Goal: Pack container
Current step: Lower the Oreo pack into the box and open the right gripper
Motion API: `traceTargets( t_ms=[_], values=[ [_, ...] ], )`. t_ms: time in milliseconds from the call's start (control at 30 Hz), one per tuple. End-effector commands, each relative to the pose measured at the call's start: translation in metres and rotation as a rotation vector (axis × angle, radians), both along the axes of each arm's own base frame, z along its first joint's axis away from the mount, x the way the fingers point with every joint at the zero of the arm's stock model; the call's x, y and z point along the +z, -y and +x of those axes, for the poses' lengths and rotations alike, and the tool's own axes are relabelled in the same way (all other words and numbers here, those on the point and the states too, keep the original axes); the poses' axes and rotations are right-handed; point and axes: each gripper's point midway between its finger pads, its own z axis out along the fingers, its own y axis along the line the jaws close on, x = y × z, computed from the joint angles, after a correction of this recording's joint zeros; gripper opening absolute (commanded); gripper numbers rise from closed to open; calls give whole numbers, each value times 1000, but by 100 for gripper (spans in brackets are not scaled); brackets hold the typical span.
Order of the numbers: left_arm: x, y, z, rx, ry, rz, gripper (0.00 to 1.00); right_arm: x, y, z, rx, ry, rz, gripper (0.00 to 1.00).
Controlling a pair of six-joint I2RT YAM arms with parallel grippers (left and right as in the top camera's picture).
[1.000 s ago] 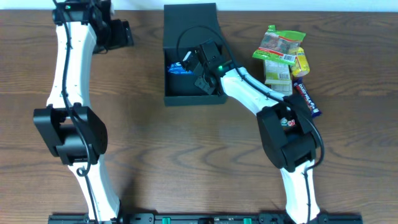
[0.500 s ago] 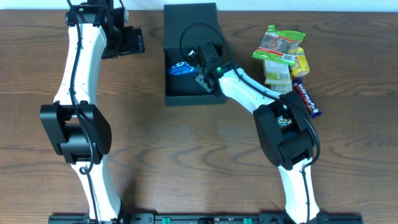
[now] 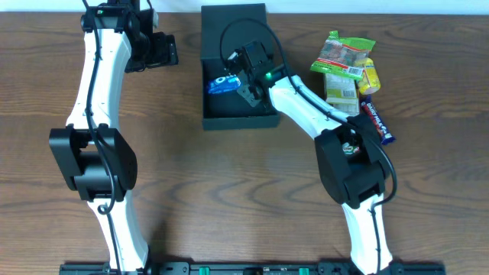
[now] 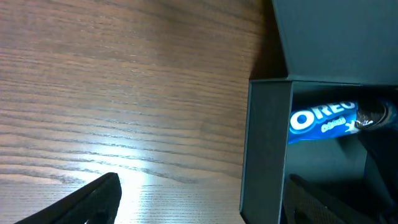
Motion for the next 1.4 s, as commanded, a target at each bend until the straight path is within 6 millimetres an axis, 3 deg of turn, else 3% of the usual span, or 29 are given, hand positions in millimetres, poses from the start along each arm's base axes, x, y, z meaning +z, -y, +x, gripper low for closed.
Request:
traceTargets(
  t_ms=[0, 200, 300, 933, 1100, 1367],
  values=[
    [-7, 0, 0, -29, -11, 0, 84, 4, -22, -6, 41, -58, 114, 1],
    [-7, -1, 0, -35, -11, 3, 85, 0, -49, -46, 157, -249, 265, 1],
    [-7, -1, 0, -35, -11, 3, 86, 0, -54, -51, 173, -274, 292, 1],
    [-7, 0, 0, -35, -10, 2, 88, -21, -81, -37, 147, -220, 348, 1],
    [-7, 0, 0, -35, -10, 2, 88, -23, -80, -22, 102, -164, 344, 1],
    [-7, 0, 0, -35, -11, 2, 88, -31, -77, -14, 63, -134, 325, 1]
  ],
)
